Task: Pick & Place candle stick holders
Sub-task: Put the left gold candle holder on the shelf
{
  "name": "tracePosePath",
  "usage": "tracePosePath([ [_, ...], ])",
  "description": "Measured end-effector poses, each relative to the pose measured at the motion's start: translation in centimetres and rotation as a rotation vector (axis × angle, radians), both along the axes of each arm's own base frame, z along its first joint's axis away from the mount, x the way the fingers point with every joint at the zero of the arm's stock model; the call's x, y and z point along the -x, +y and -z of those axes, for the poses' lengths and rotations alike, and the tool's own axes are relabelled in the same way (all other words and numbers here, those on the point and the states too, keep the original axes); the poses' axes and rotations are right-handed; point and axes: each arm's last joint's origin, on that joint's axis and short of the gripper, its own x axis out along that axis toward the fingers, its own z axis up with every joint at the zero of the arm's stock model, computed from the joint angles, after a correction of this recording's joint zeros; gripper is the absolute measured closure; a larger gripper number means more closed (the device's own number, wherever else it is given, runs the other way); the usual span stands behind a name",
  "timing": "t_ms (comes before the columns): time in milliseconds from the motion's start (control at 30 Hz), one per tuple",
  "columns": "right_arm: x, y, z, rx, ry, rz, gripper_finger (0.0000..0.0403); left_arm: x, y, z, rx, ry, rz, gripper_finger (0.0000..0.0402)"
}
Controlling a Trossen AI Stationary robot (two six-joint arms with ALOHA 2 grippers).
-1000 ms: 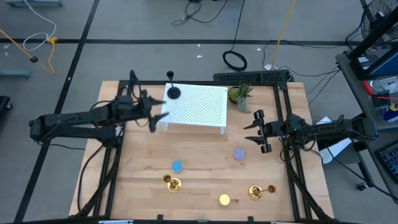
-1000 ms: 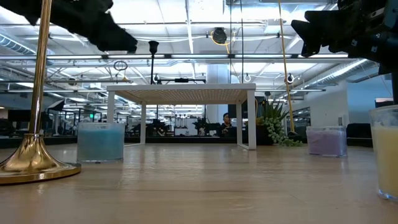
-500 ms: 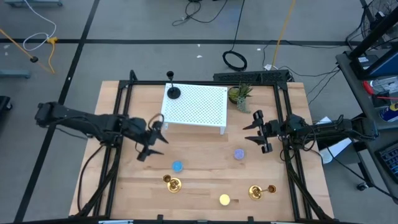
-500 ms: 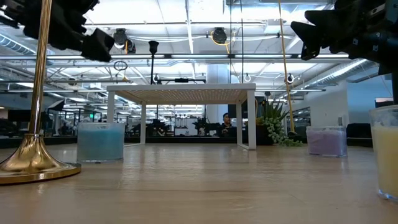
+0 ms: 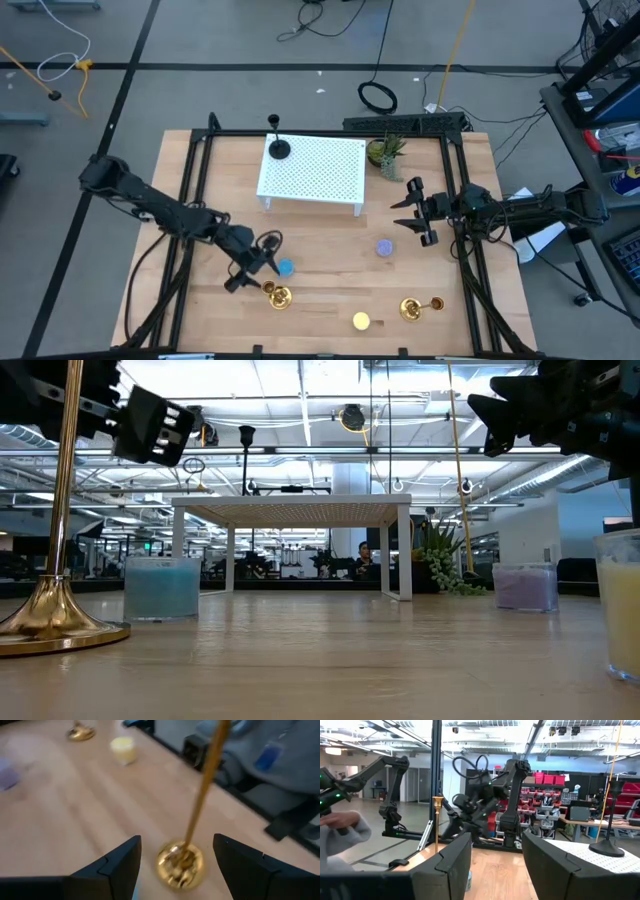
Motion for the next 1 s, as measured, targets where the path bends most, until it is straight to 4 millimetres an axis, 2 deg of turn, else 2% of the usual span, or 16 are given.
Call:
tracePosePath([
  [233,0.0,0.0,0.0,0.000,0.000,0.000,0.0229,-1.1,-2.4,0.7,0.044,-0.115,0.060,0.0149],
  [333,0.0,0.0,0.0,0.000,0.000,0.000,0.0229,-1.4,-2.9,1.0,0.036,-0.145,0.041,0.0171],
  [433,0.0,0.0,0.0,0.000,0.000,0.000,0.0229,-1.5,-3.1,1.5,0.010,-0.137,0.010,0.0219],
  [667,0.0,0.0,0.0,0.008,-0.001,0.002,0.0229,-1.7,-3.1,1.2,0.033,-0.153,-0.070,0.0371],
  [700,0.0,0.0,0.0,0.009,-0.001,0.002,0.0229,-1.7,-3.1,1.0,0.037,-0.166,-0.075,0.0383],
  [867,0.0,0.0,0.0,0.010,-0.002,0.002,0.0229,-2.2,-2.8,0.2,0.098,-0.220,-0.259,0.0377],
  [1000,0.0,0.0,0.0,0.018,-0.004,0.004,0.0229,-2.8,-2.5,-0.7,0.117,-0.295,-0.359,0.0388],
])
